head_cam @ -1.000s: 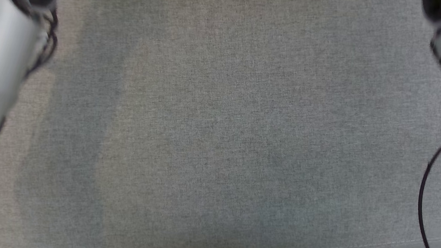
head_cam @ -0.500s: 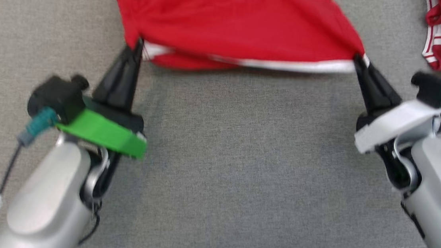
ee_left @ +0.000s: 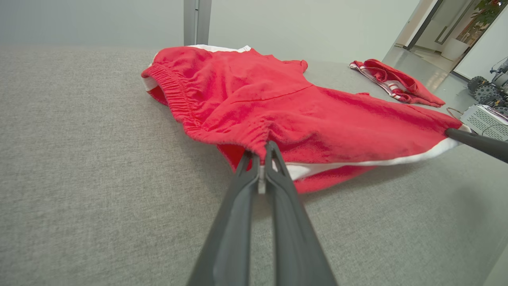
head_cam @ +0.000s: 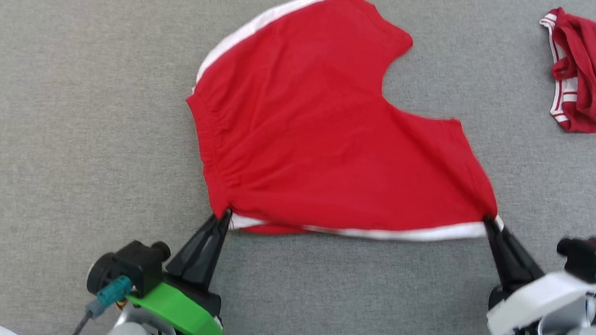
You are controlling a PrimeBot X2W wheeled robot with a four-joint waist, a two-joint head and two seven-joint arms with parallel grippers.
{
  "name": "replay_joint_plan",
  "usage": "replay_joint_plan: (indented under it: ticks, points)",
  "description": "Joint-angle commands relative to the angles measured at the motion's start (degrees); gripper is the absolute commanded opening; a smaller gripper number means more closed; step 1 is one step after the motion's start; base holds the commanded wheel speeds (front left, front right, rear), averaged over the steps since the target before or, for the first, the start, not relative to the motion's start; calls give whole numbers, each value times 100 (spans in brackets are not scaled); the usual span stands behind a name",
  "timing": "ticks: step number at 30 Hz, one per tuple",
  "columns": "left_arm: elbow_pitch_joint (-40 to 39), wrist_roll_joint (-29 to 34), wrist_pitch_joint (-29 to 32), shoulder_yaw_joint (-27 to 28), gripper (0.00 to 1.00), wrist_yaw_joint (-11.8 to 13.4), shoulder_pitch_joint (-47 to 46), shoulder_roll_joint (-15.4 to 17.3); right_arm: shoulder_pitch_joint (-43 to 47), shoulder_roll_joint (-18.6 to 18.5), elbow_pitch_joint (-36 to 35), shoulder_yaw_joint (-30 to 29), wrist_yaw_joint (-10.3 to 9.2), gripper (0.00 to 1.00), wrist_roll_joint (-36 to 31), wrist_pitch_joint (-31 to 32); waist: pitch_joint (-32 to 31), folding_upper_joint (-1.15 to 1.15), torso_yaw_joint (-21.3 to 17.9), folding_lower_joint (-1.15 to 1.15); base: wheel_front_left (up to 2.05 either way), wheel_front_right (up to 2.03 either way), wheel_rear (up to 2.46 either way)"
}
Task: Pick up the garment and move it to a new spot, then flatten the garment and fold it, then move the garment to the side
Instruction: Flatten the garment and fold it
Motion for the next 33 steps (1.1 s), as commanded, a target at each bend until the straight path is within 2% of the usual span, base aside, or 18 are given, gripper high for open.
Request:
replay_joint_plan:
  ticks: [1,3,7,13,20,25,33]
  points:
    - [6,79,-15,-23,0,-33,139,-14,247,76,-163,-114,-6,0,-53,86,-151,0,112,0,0,0,0]
    - [4,101,-16,-22,0,-55,320,-34,792,299,-549,-500,-6,0,-169,280,-242,0,159,0,0,0,0]
    - [-19,137,-16,2,0,-71,529,-32,1362,624,-969,-865,-6,0,-254,570,-333,0,202,0,0,0,0]
    - [-40,158,-16,-15,0,-125,645,-99,1598,877,-1286,-1139,-6,0,-391,837,-409,0,227,0,0,0,0]
    - [-58,172,-16,17,0,-185,391,-216,1085,877,-1229,-1337,-6,0,-495,957,-374,0,305,0,0,0,0]
    - [-58,145,-16,25,0,-248,114,-307,394,765,-1109,-1438,-6,0,-479,1008,-294,0,476,0,0,0,0]
    - [147,-41,-15,107,0,-309,-688,-589,-896,477,-494,-1463,-6,0,-502,1238,32,0,833,0,0,0,0]
